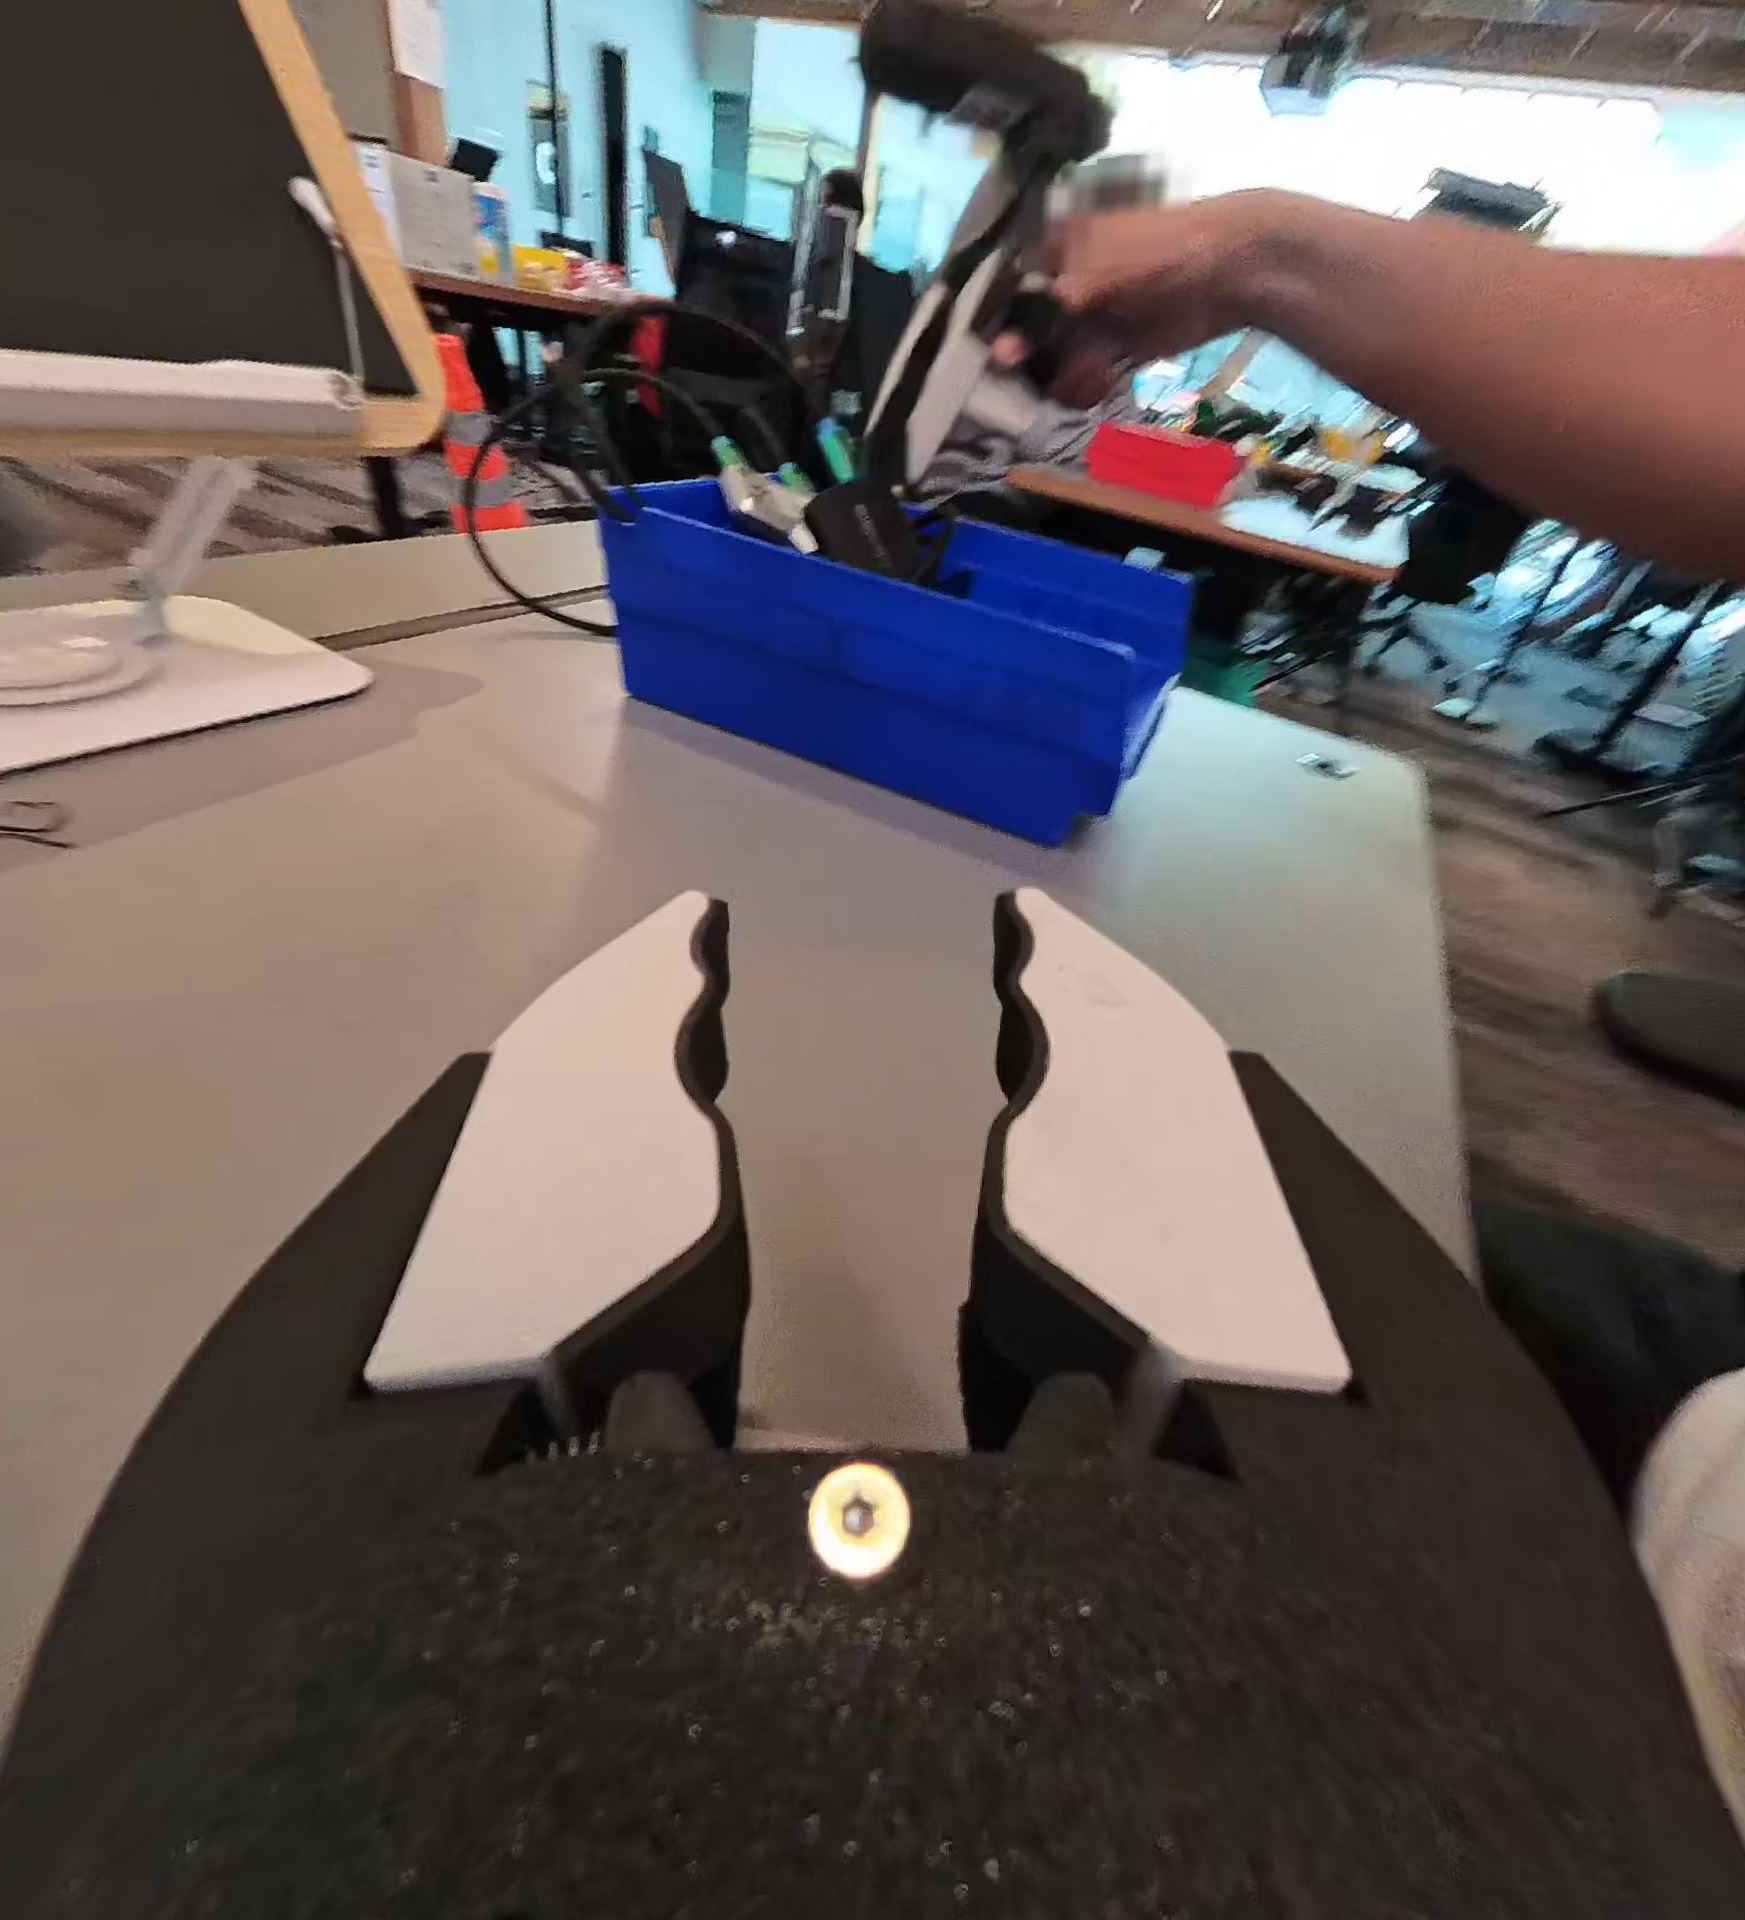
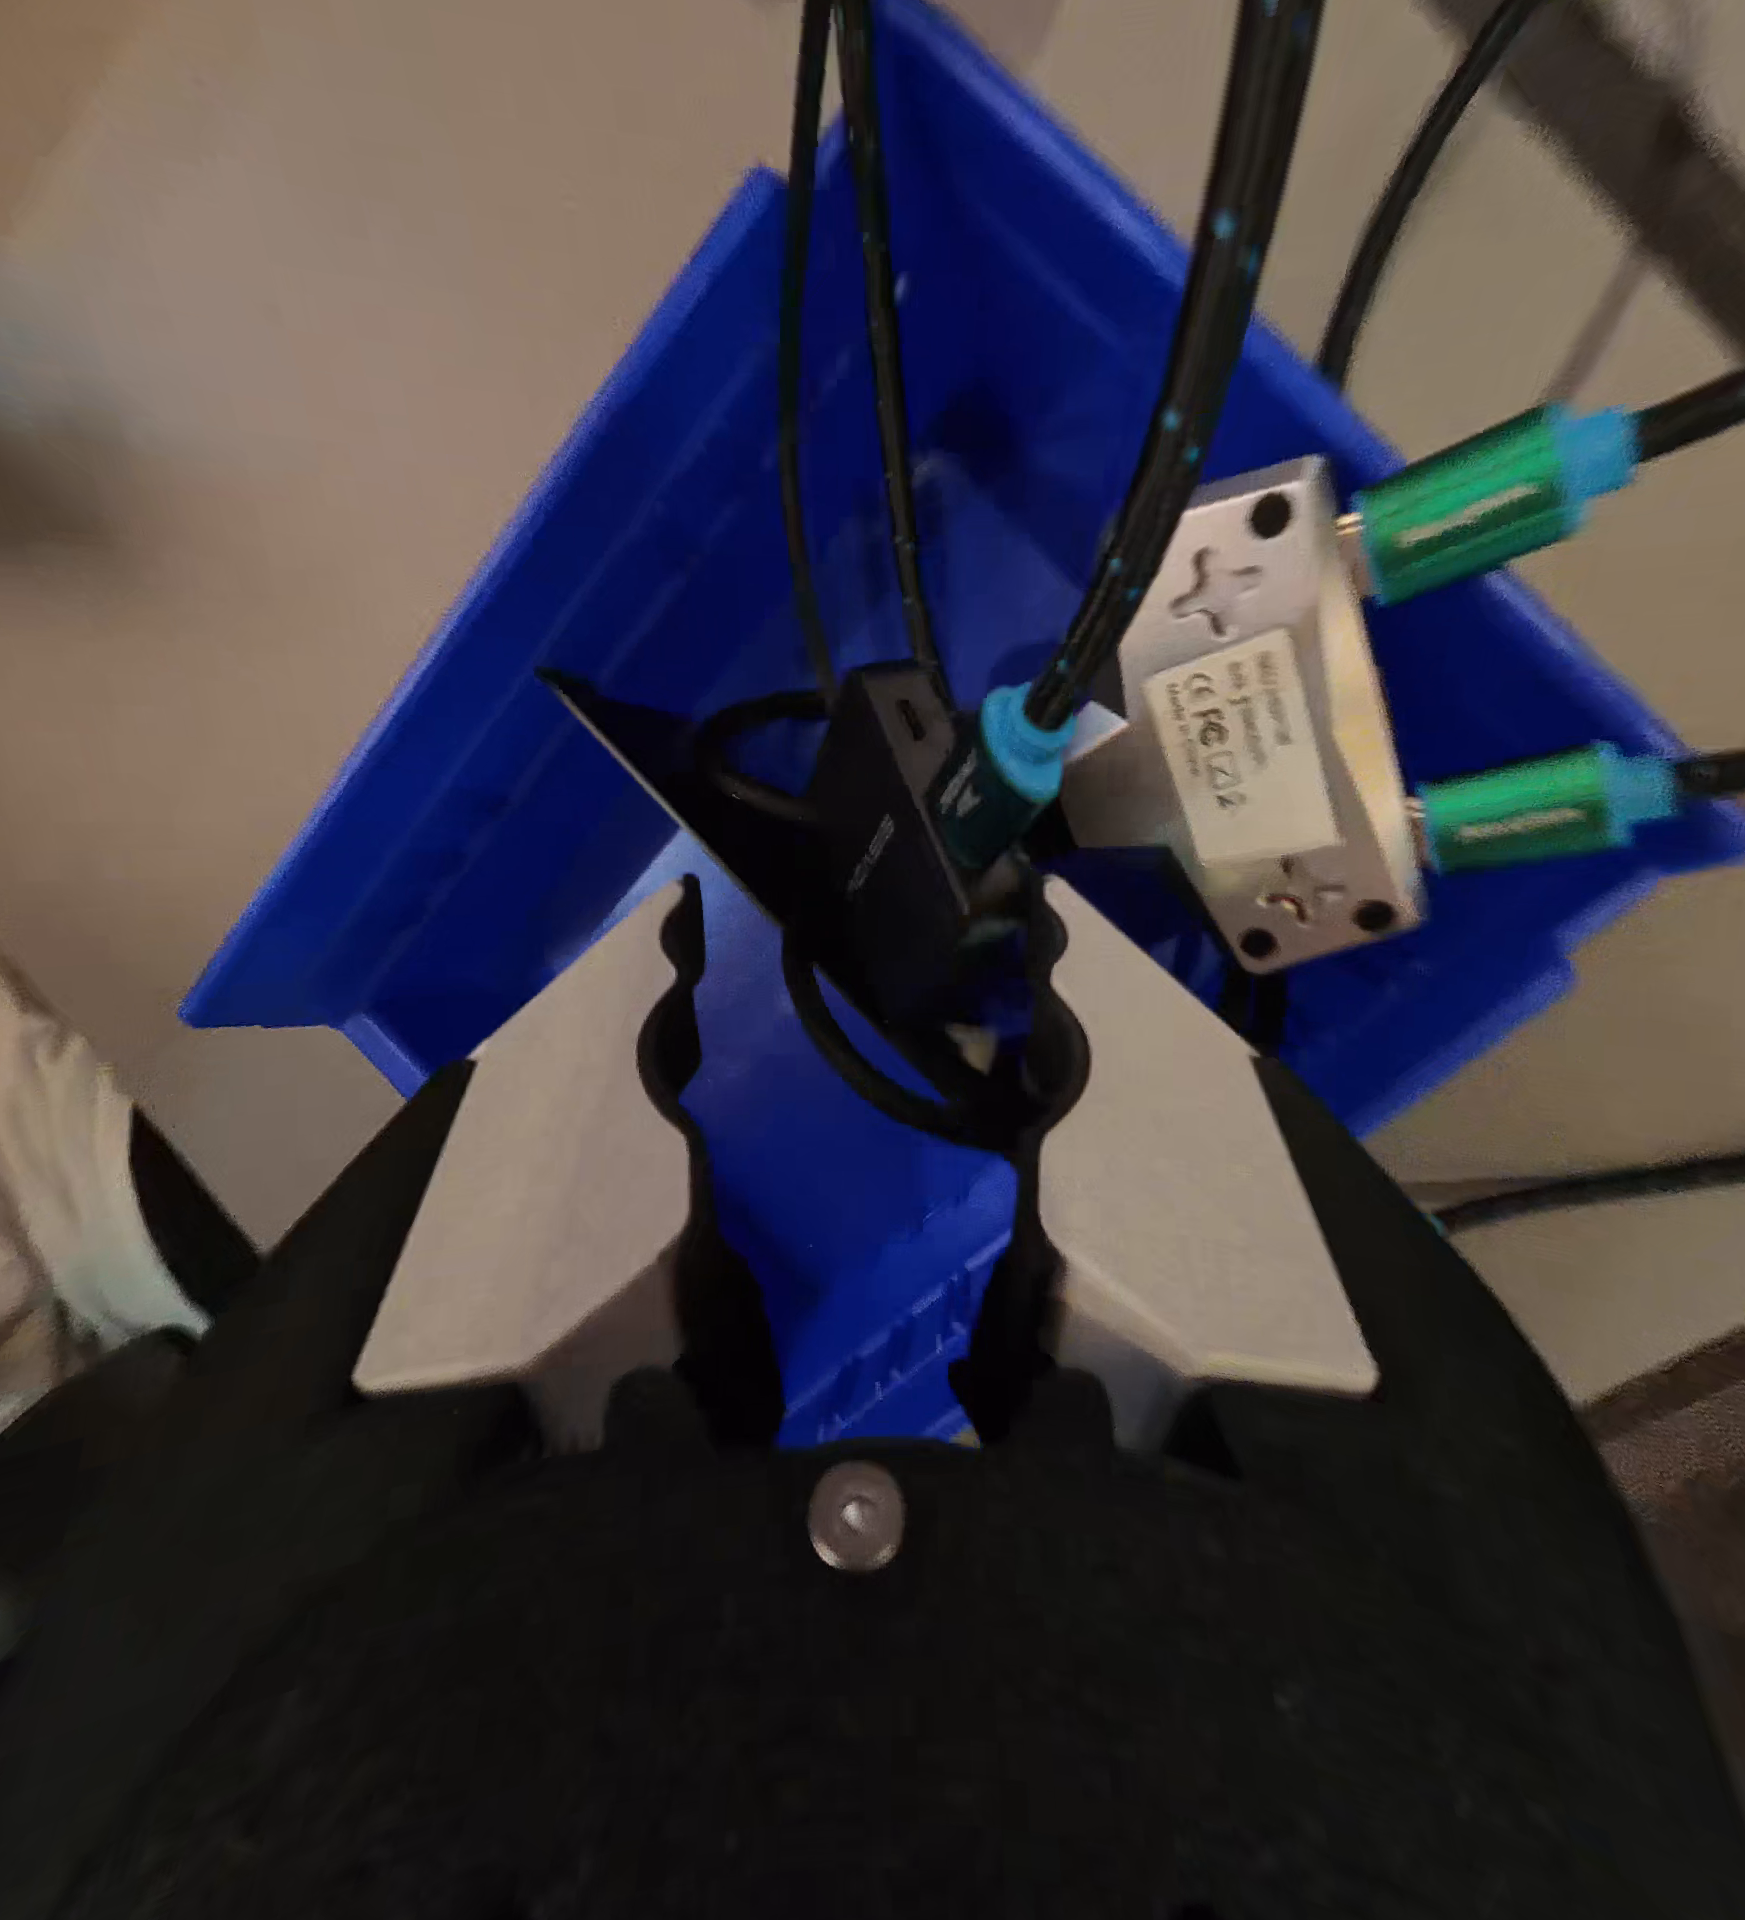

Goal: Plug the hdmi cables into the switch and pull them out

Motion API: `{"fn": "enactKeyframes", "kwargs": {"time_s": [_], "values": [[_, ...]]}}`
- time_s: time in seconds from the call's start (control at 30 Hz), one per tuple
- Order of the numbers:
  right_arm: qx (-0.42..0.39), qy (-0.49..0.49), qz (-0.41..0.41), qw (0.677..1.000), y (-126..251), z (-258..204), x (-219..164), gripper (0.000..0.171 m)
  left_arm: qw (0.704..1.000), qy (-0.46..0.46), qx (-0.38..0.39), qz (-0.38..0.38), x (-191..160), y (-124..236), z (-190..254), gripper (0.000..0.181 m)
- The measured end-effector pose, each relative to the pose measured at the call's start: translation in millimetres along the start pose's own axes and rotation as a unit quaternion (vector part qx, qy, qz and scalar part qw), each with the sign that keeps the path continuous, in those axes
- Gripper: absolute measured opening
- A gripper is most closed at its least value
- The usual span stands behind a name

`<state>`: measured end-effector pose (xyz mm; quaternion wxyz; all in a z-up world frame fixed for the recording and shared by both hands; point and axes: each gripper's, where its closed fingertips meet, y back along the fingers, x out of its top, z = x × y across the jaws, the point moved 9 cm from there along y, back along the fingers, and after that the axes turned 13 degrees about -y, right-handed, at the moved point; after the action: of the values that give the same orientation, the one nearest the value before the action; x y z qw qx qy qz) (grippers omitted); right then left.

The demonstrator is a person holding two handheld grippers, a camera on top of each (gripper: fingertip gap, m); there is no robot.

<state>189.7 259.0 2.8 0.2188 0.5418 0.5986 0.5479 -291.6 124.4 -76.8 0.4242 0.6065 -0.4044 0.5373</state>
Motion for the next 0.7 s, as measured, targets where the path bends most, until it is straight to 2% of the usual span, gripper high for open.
{"fn": "enactKeyframes", "kwargs": {"time_s": [0.1,0.17,0.33,0.4,0.47,0.57,0.7], "values": [[-0.072,0.025,0.093,0.993,31,-13,-13,0.061,0.996,-0.062,0.068,-0.018,3,1,0,0.057],[-0.122,0.041,0.172,0.977,50,-31,-27,0.062,0.989,-0.097,0.108,-0.02,9,4,1,0.063],[-0.151,0.004,0.401,0.903,63,-86,-84,0.061,0.961,-0.152,0.23,0.014,41,28,2,0.069],[-0.136,-0.007,0.48,0.866,51,-106,-113,0.06,0.958,-0.141,0.251,0.015,51,43,2,0.067],[-0.133,-0.032,0.537,0.832,32,-122,-140,0.058,0.957,-0.113,0.265,0.009,55,65,5,0.046],[-0.112,-0.083,0.541,0.829,-6,-139,-172,0.057,0.95,-0.093,0.297,0.027,55,102,13,0.038],[-0.135,-0.137,0.545,0.816,-47,-151,-206,0.054,0.919,-0.09,0.384,-0.014,30,150,21,0.038]]}}
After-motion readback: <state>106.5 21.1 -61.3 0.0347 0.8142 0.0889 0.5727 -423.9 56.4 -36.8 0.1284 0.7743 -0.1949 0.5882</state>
